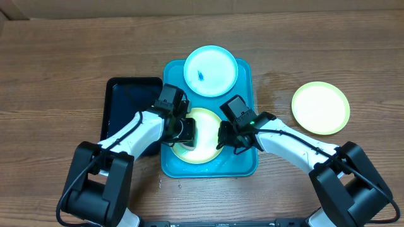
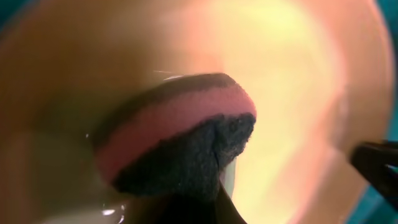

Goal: Clean dirty plates on tray and stack at the side
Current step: 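Scrub the red stain with the sponge while the right gripper holds the plate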

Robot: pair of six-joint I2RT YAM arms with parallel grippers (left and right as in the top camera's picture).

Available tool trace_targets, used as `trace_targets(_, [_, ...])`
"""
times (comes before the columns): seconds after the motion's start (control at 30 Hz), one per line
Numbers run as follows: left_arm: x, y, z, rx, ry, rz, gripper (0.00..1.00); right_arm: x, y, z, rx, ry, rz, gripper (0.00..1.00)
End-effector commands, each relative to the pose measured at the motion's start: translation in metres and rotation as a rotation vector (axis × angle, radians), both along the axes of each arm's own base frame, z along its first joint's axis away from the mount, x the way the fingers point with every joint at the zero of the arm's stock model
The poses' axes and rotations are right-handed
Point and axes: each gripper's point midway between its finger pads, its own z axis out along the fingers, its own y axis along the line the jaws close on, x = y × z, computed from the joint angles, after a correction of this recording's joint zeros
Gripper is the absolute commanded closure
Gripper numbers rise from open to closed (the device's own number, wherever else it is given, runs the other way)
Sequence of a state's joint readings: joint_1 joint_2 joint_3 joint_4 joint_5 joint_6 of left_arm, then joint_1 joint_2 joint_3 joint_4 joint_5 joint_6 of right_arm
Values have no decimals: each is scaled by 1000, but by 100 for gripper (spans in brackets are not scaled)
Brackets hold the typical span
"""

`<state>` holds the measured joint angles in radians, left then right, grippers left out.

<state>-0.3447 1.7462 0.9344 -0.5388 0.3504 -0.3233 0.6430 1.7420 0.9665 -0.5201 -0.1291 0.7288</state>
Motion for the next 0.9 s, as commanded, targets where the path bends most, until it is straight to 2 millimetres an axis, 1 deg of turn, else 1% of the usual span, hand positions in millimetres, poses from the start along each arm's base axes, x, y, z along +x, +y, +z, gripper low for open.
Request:
trace_targets(0.0, [-22,-35,2,-205,105,-41,96,-1,4,-1,10,2,11,96])
trace_targets(0.1, [-13,-42,9,-251,87,-19,96,-1,4,-1,9,3,11,96])
trace_targets(0.17, [-5,-46,21,-274,79,-18,96,-1,4,-1,9,3,10,96])
trace_targets(0.23, [6,-45,40,-269,54,-19,96,-1,3,-1,9,3,11,96])
trace_targets(0.3, [17,-45,63,-254,4,-36,96,-1,3,-1,7,4,11,96])
trace_targets(0.37, [26,-40,83,-215,-45,-33,96,-1,3,-1,7,5,11,96])
trace_targets(0.4, [32,-34,99,-167,-91,-28,96,-1,3,-1,7,4,10,96])
trace_targets(0.47, [35,-22,111,-99,-130,-6,96,-1,3,-1,8,4,10,96])
trace_targets(0.5, [36,-16,114,-65,-142,5,96,-1,3,-1,9,3,10,96])
trace_targets(0.57, [34,-4,111,1,-145,24,96,-1,4,-1,9,2,10,96])
trace_targets(0.63, [31,8,102,70,-125,39,96,-1,4,-1,9,2,10,96])
trace_targets(0.73, [23,22,84,154,-83,50,96,-1,4,-1,9,2,10,96])
trace_targets(0.83, [16,27,62,190,-35,26,96,-1,4,-1,9,2,10,96])
trace_targets(0.87, [12,30,51,207,-8,24,96,-1,4,-1,9,2,10,96])
